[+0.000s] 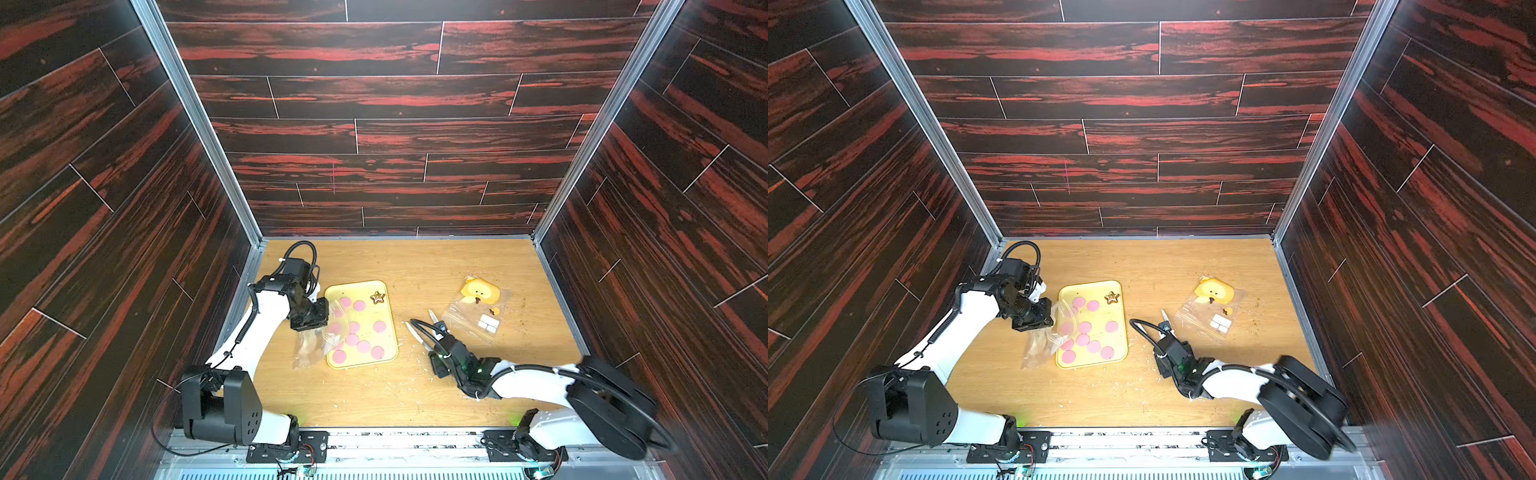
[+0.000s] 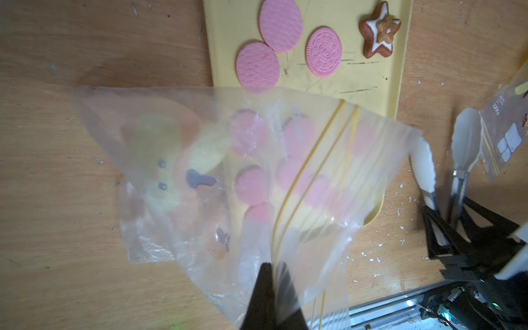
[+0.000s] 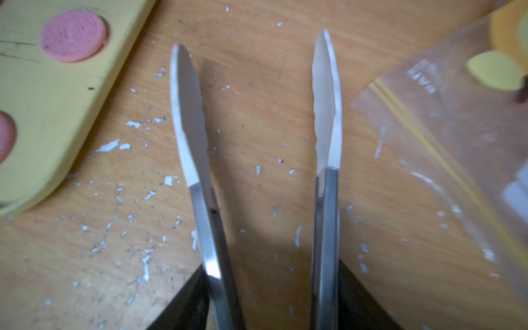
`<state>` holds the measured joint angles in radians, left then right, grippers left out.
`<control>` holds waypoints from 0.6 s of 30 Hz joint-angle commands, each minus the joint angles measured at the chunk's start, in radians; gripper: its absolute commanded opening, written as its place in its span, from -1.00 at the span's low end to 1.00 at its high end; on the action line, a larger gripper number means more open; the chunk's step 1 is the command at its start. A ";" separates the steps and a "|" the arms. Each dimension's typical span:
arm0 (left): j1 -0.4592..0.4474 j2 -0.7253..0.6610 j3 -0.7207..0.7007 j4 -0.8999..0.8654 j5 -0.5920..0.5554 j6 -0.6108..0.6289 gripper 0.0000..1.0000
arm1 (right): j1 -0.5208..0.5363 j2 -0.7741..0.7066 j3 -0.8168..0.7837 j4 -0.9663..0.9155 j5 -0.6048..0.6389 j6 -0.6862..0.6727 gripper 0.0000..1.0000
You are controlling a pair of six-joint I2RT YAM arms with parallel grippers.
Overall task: Put the cookies into a resealable bag to prevent moisture
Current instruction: Pick up the clamp from the center of the board, then pick up the cookie from the tray.
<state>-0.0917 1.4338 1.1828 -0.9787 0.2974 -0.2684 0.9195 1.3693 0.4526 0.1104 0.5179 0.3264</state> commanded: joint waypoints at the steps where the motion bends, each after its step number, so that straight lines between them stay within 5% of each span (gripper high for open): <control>1: 0.005 -0.003 0.028 -0.035 -0.012 0.023 -1.00 | 0.004 -0.058 0.056 -0.075 0.013 -0.037 0.25; 9: 0.006 -0.015 0.037 -0.044 -0.025 0.026 -1.00 | 0.004 -0.156 0.165 -0.190 -0.068 -0.204 0.19; 18: 0.006 -0.023 0.034 -0.048 -0.012 0.030 -1.00 | -0.006 -0.046 0.366 -0.331 -0.322 -0.471 0.19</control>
<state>-0.0914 1.4338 1.1950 -0.9981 0.2836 -0.2604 0.9184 1.2736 0.7570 -0.1490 0.3035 -0.0147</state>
